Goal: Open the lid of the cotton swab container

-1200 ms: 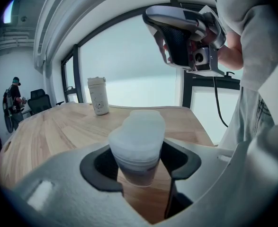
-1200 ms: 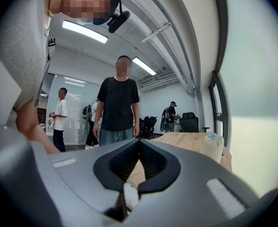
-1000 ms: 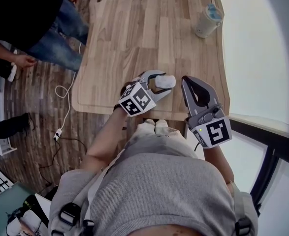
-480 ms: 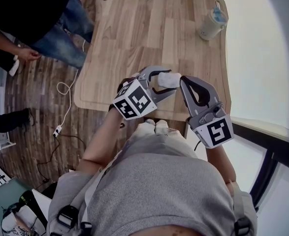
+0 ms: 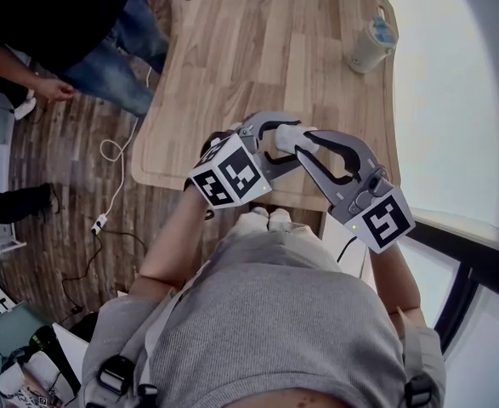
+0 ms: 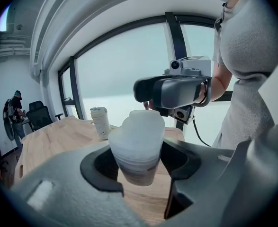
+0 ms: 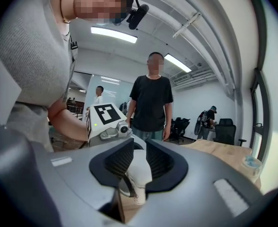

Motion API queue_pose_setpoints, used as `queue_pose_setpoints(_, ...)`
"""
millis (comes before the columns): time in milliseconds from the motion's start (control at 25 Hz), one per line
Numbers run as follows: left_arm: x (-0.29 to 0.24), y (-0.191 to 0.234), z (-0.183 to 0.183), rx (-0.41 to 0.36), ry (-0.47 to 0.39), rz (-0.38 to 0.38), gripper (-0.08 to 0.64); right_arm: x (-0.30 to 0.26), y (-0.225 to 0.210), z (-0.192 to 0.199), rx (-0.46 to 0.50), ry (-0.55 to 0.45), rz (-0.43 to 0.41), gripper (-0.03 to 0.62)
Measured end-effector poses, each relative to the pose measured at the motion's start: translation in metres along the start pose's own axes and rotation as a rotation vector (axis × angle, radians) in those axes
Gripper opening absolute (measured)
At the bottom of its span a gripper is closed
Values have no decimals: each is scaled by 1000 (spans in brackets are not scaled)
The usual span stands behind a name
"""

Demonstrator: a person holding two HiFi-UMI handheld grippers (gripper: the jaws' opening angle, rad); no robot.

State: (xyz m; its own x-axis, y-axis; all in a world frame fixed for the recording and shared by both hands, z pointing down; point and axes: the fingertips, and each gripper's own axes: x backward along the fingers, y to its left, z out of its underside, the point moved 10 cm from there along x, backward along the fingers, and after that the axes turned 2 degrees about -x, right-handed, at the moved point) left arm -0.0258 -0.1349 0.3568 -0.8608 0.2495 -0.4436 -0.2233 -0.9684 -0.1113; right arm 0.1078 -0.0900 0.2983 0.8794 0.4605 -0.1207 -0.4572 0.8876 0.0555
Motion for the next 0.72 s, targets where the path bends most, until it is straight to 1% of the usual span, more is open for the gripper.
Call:
queue_pose_setpoints(80, 1, 0, -1, 4, -7, 8, 249, -4, 1, -2, 34, 19, -60, 93)
queue_pose_setpoints(240, 4, 0, -4, 4, -12, 25, 249, -7, -3, -5, 107, 71, -152, 158)
queue_pose_setpoints(360, 6, 1, -6, 6, -16, 38, 249, -11, -10, -6, 152, 100, -236, 204)
queue_pose_setpoints(520, 7, 0, -9, 11, -26, 54, 249, -17, -18, -5, 153, 113, -316, 215)
queue_pose_setpoints(720, 10, -1, -13, 9, -33, 64, 249, -18, -21, -4, 126, 101, -371, 215)
